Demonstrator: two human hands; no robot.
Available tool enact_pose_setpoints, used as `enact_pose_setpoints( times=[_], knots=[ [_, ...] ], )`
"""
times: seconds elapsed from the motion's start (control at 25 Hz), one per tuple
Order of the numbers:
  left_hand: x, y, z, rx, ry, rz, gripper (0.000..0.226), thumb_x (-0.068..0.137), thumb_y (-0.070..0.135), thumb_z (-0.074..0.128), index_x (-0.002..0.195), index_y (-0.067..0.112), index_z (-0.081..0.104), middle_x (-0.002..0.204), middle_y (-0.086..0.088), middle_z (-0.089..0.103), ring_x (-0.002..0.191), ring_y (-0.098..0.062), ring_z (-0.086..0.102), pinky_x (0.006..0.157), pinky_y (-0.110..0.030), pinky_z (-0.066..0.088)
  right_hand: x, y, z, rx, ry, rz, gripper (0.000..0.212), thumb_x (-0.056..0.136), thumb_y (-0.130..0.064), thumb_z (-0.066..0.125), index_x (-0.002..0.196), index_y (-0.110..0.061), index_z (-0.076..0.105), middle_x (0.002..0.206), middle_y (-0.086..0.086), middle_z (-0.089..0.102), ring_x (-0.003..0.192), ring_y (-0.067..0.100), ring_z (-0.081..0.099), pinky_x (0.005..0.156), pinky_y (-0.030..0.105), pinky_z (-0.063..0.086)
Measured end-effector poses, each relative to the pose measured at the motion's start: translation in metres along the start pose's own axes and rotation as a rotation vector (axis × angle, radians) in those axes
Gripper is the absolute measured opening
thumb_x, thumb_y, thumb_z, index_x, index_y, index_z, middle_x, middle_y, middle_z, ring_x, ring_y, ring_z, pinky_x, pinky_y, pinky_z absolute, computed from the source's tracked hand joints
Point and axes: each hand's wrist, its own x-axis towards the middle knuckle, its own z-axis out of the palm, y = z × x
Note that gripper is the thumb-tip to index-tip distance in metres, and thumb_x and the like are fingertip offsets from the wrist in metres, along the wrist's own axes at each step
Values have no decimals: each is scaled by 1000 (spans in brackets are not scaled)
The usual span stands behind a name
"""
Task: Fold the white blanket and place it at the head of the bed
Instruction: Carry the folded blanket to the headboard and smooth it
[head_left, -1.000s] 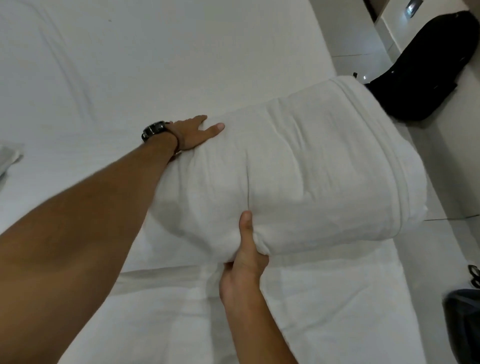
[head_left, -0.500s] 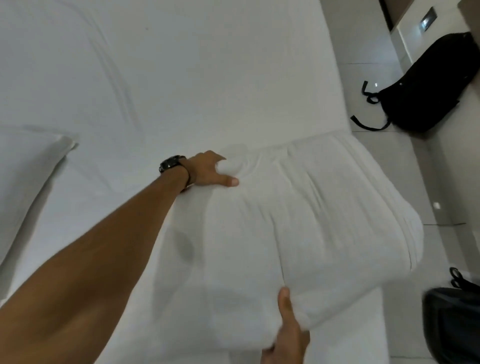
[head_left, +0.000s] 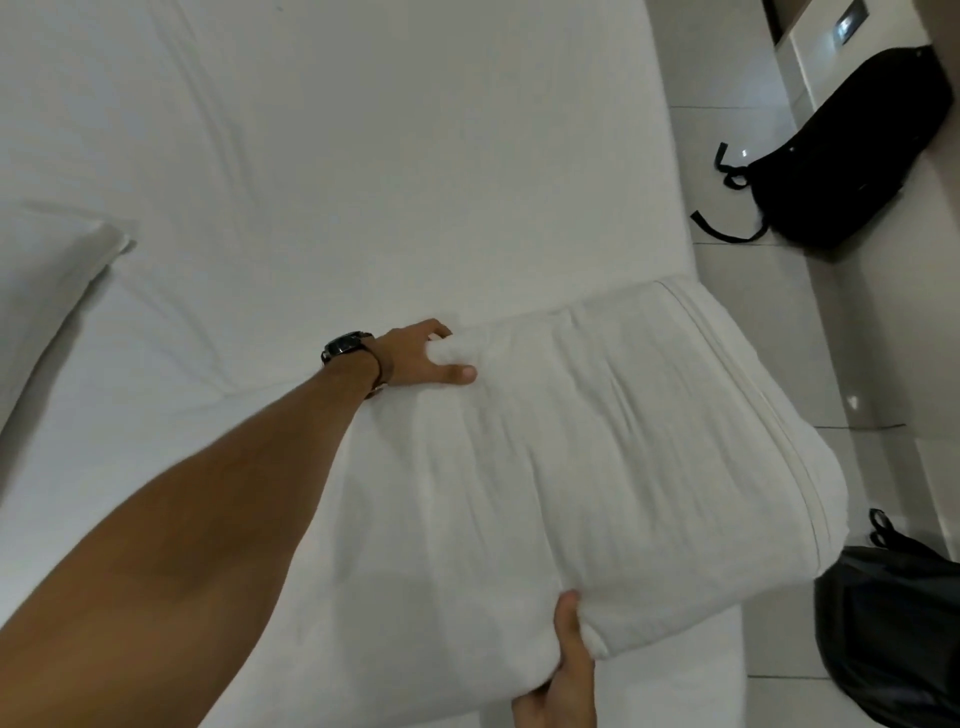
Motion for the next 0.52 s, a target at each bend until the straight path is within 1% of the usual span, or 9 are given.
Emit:
enact_pose_setpoints(
  times=[0.04, 0.08, 0.16, 0.24, 0.32, 0.36, 0.44, 0.48, 0.52],
  knots=[
    [-2, -4, -1, 32, -34, -20, 107, 63, 93, 70, 153, 39, 44, 152, 7, 54, 139, -24, 54, 116, -46, 43, 3, 2, 14, 8, -60, -20, 147, 32, -59, 111, 158, -10, 55, 148, 18, 70, 139, 40, 64, 125, 58, 41],
    [-5, -6, -1, 56, -65, -23, 109, 64, 92, 70, 156, 40, 42, 156, 7, 52, 143, -25, 51, 118, -47, 41, 10, 2, 27, 8, -48, -18, 138, 38, -53, 112, 156, -7, 57, 147, 18, 70, 137, 41, 66, 121, 56, 45],
    [-17, -8, -2, 61, -83, 1, 100, 67, 89, 70, 153, 43, 48, 153, 7, 56, 142, -25, 53, 118, -47, 42, -8, -7, 36, -11, -99, 41, 110, 58, -41, 106, 151, -3, 61, 143, 21, 72, 129, 42, 71, 104, 53, 60],
    [-43, -3, -10, 38, -32, 41, 72, 71, 86, 69, 133, 50, 60, 134, 9, 68, 127, -24, 62, 110, -46, 48, -26, -10, 41, 10, -143, 67, 74, 85, -33, 82, 148, -1, 62, 137, 22, 75, 115, 38, 78, 80, 48, 70],
    [-74, -2, -24, 8, 36, 67, 45, 75, 81, 70, 111, 57, 61, 115, 14, 71, 114, -22, 67, 104, -44, 52, -55, -15, 48, 12, -181, 67, 53, 100, -28, 64, 145, -1, 64, 129, 21, 79, 101, 33, 83, 67, 43, 70],
    [-94, -2, -32, -8, 58, 69, 37, 78, 78, 72, 106, 56, 61, 111, 15, 72, 110, -21, 67, 102, -42, 52, -68, -16, 49, 24, -175, 80, 54, 100, -30, 64, 145, -1, 64, 129, 21, 79, 96, 32, 84, 64, 42, 70],
    [-135, -8, -50, -33, 96, 63, 31, 79, 75, 73, 99, 53, 63, 107, 16, 74, 105, -19, 69, 97, -39, 53, -97, -12, 49, 7, -223, 110, 70, 84, -36, 75, 143, 1, 68, 133, 23, 76, 94, 33, 84, 62, 45, 69],
    [-156, -12, -59, -43, 113, 65, 29, 79, 74, 73, 95, 52, 64, 104, 16, 74, 103, -18, 70, 95, -38, 53, -113, -11, 51, -3, -257, 138, 67, 80, -36, 78, 135, 2, 75, 133, 24, 76, 93, 35, 84, 61, 46, 69],
    [-182, -19, -67, -52, 129, 65, 27, 80, 74, 73, 93, 52, 65, 103, 16, 74, 101, -17, 70, 93, -37, 53, -133, -9, 53, -8, -302, 172, 51, 85, -34, 77, 119, 3, 83, 128, 24, 78, 89, 37, 84, 58, 47, 68]
  ],
)
